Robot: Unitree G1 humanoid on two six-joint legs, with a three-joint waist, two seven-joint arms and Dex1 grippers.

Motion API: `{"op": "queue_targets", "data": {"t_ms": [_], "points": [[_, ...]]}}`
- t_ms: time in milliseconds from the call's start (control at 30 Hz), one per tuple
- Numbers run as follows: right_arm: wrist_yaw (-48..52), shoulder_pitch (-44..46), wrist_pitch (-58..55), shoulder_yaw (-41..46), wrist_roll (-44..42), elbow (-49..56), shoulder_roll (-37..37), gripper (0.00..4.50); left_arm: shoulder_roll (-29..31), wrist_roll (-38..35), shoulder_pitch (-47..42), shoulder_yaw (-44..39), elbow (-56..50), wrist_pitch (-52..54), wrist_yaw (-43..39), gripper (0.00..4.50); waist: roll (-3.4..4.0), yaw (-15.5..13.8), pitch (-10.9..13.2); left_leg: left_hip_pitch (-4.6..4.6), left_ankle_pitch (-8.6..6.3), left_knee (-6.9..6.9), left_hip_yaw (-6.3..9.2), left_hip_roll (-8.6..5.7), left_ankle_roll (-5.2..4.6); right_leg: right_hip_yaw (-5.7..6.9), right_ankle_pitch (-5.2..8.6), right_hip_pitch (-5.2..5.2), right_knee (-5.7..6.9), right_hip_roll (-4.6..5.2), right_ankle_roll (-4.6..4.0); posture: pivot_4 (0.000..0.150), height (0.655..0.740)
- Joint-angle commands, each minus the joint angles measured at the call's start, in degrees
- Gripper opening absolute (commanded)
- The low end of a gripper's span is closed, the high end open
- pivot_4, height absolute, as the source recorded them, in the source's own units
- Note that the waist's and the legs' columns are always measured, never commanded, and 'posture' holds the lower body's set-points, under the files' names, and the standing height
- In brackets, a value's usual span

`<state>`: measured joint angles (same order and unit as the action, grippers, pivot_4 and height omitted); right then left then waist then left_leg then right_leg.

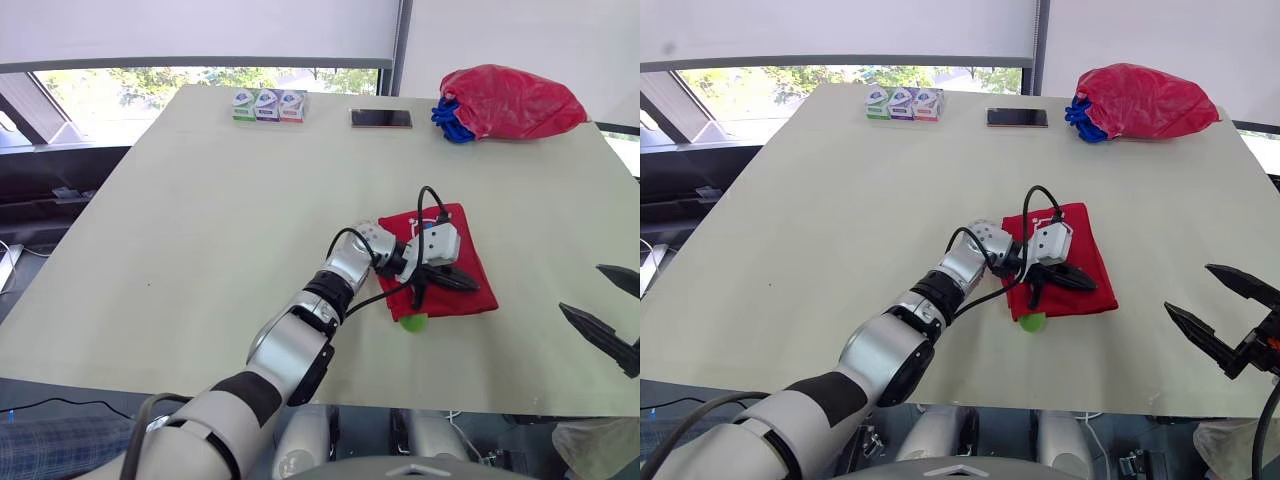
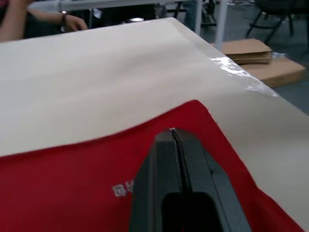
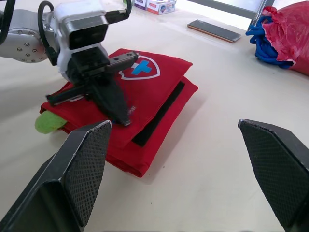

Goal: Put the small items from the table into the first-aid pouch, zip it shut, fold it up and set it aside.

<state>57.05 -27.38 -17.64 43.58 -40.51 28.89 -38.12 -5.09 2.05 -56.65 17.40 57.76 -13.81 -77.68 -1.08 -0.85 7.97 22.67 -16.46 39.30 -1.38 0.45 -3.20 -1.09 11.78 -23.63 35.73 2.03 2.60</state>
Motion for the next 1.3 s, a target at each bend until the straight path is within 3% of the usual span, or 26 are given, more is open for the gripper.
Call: {"op": "queue_targets", "data": {"t_ms": [33,167,367,467,667,1067,1300], "points": [[0.2,-0.1,1.0,0.7,-0.1,0.7,-0.7,4.50,0.8,4.5,0.3,3.4,0.6,-3.4,2.5,0.04,0.00,0.0,0.0,0.00,0.00,0.00,0.00,0.00,0.00,0.00,0.00,0.00,0.00,0.00,0.00,0.150,0.7400],[0.2,-0.5,1.3,0.7,0.1,0.7,-0.7,4.50,0.1,6.1,-0.2,3.9,2.4,-7.0,8.0,0.04,0.00,0.0,0.0,-0.02,0.00,0.00,0.00,0.00,0.00,-0.02,-0.01,0.03,0.00,0.00,0.02,0.150,0.7400],[0.4,-0.8,1.6,0.8,0.2,0.6,-0.5,4.50,-3.1,-6.0,-2.9,-5.4,-1.8,1.7,4.3,0.04,0.00,0.0,0.0,0.02,0.00,0.02,0.01,0.00,-0.01,-0.01,0.00,0.00,0.00,0.01,0.03,0.150,0.7400],[0.3,-0.6,1.7,0.5,0.3,0.5,-0.4,4.50,-2.6,-8.3,-6.3,-9.2,-0.8,4.1,6.6,0.04,0.00,0.0,0.1,0.08,0.00,0.02,0.03,0.00,-0.01,0.02,0.03,-0.03,0.00,0.01,0.09,0.150,0.7400],[0.0,-0.2,2.1,0.3,0.6,0.3,-0.2,4.50,1.9,-5.4,-12.6,-12.1,8.6,4.9,16.4,0.04,0.03,0.0,0.1,0.03,0.00,0.00,0.03,-0.04,-0.01,0.01,-0.02,-0.01,0.00,-0.01,0.35,0.150,0.7400],[-0.3,-0.9,2.3,-0.1,0.9,0.8,0.0,4.50,1.5,2.7,-11.2,-7.8,15.9,9.6,20.9,0.04,0.03,-0.3,0.1,0.06,0.00,0.03,0.11,-0.10,-0.01,0.00,-0.08,0.03,0.01,0.01,0.30,0.150,0.7400],[-0.6,-1.0,2.2,-0.7,1.0,0.4,-0.2,4.50,3.1,-3.0,-12.5,-13.8,13.3,8.7,14.3,0.04,0.04,-0.1,0.1,0.04,0.00,0.02,0.10,-0.09,-0.01,-0.01,-0.07,0.02,0.01,0.01,0.28,0.150,0.7400]]}}
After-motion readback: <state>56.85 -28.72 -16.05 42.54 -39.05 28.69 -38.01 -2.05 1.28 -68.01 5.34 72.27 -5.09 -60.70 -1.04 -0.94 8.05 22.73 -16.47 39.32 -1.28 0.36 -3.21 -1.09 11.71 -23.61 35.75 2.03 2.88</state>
